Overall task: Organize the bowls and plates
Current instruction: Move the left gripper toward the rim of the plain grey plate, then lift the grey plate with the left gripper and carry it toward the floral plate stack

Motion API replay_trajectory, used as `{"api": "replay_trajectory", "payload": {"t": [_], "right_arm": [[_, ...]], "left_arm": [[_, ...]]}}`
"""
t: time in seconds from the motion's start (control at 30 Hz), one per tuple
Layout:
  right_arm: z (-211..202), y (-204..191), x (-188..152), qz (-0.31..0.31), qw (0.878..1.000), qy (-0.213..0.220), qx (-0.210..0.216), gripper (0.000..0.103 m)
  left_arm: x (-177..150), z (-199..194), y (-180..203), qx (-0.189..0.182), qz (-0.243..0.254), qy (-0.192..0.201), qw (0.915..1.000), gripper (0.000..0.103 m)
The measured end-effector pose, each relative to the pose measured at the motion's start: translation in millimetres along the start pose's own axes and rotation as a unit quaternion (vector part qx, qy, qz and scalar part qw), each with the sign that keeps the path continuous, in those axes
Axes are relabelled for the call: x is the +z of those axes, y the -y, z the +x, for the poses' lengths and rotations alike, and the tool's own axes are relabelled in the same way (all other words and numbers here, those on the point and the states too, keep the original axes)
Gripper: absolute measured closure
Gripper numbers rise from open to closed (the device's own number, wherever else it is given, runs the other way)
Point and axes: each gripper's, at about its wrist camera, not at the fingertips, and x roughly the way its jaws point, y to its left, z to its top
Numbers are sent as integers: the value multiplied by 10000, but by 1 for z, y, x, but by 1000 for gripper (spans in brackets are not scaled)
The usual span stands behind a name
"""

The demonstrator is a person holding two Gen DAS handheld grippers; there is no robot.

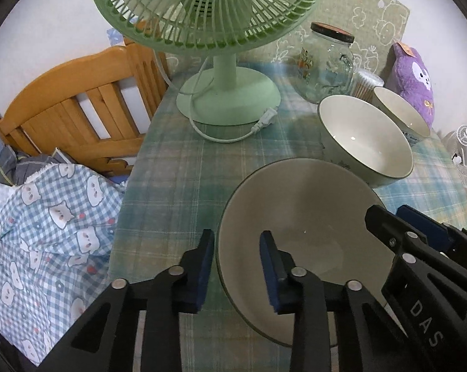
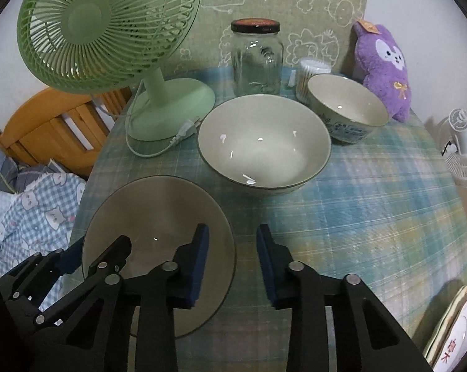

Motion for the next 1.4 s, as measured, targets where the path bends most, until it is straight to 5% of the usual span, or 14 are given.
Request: {"api": "replay_trajectory", "payload": {"t": [0.23,1.4], "right_arm": [[7,-5,0,46,9999,-85,-28,89],[-43,29,-20,-139,9996,-53,-220,89]], "left_arm": [[2,8,-2,-4,84,-65,9999,88],[-20,-41,43,23,44,72,10000,88]]}}
